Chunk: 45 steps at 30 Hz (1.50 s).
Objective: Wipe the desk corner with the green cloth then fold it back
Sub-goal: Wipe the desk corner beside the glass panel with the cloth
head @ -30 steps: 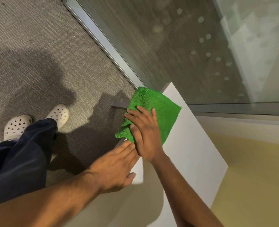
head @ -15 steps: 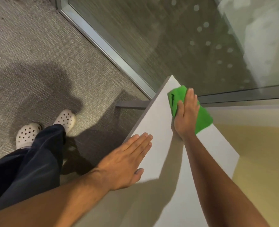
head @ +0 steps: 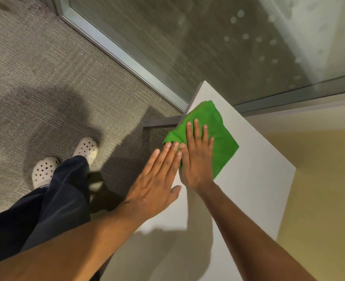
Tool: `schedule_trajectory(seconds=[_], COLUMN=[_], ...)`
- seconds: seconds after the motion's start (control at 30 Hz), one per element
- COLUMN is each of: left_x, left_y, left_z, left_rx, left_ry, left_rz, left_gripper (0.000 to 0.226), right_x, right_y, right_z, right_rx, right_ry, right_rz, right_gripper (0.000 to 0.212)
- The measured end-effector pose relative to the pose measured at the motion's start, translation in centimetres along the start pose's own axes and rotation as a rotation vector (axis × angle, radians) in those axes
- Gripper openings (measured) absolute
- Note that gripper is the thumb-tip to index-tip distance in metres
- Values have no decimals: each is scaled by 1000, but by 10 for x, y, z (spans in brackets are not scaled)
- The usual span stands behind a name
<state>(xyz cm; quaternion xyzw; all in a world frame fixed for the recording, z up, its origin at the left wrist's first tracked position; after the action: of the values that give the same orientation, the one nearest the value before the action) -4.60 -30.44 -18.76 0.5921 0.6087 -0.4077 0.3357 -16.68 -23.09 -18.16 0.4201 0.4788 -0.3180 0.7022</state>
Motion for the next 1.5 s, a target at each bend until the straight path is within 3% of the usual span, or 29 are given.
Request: schedule_trajectory(seconds=[0.1,0.17,0.33,0.67,0.87,1.13,1.5], left_x=[6,9,14,2,9,13,-11], left_y=[0,1,3,44,42,43,44], left_z=[-8,-13,-12,-21,-20,-20,-7], left_rx=[101,170,160,199,193,193,321], left_ry=[-73,-95,-120,-112,-86,-99,-89], left_rz=[32,59,157,177,158,149,236], left_gripper=[90,87,92,96,97,96,89], right_x=[-14,-26,-42,-2,-14,-34,-6], right_y=[-32,-71,-127,-19,-55,-123,-30], right_z=[-4,-7,-9,10,5,2,22], right_rx=[-9,79,219,88,49,200,141], right_ry=[31,17,16,47,63,26,-34], right_rz=[-21,-79,-122,-62,-104,-167,-85], right_gripper=[63,62,64,66,67,65,65])
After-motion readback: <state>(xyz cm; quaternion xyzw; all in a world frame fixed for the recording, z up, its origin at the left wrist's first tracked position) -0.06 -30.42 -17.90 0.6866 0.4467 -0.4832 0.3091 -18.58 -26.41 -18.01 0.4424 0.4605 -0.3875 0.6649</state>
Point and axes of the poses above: each hand's wrist, its own y-axis away from the middle knuckle, its own x-axis out of the palm, z = x × y, the point moved 6 cm from there along -y, towards the middle knuckle, and after that the axes turned 8 degrees about x, right-handed, at the moved point
